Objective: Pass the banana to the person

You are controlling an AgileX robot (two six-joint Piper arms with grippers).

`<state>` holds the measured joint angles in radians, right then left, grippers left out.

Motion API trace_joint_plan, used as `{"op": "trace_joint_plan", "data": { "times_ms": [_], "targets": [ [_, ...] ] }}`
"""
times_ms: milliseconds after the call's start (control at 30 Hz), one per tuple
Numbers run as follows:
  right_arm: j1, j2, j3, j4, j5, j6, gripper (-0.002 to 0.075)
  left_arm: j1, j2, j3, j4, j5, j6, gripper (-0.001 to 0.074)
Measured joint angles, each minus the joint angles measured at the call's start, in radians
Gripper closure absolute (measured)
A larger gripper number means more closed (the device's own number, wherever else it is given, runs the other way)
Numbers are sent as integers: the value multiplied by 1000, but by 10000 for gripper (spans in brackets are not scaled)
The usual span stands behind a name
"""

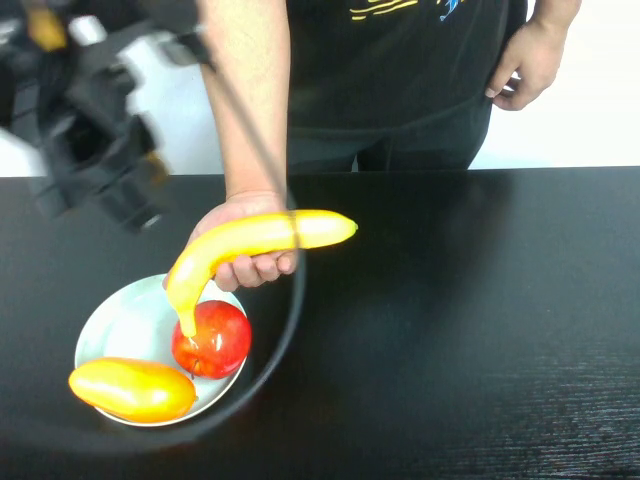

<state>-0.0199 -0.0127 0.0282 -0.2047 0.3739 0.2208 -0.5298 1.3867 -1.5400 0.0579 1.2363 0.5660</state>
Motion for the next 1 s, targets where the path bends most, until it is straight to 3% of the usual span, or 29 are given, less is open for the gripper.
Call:
{"op": "trace_joint_plan", "data": {
  "times_ms": [167,533,700,1000],
  "targets": [
    [0,0,0,0,0,0,736,0,-268,242,16,-15,-80,723],
    [0,0,0,0,0,0,736,0,-938,809,26,-376,-366,736],
    [0,0,0,0,0,0,736,0,-1140,948,71,-431,-406,736],
    [0,0,0,0,0,0,736,0,-1283,998,85,-472,-604,736]
  ]
}}
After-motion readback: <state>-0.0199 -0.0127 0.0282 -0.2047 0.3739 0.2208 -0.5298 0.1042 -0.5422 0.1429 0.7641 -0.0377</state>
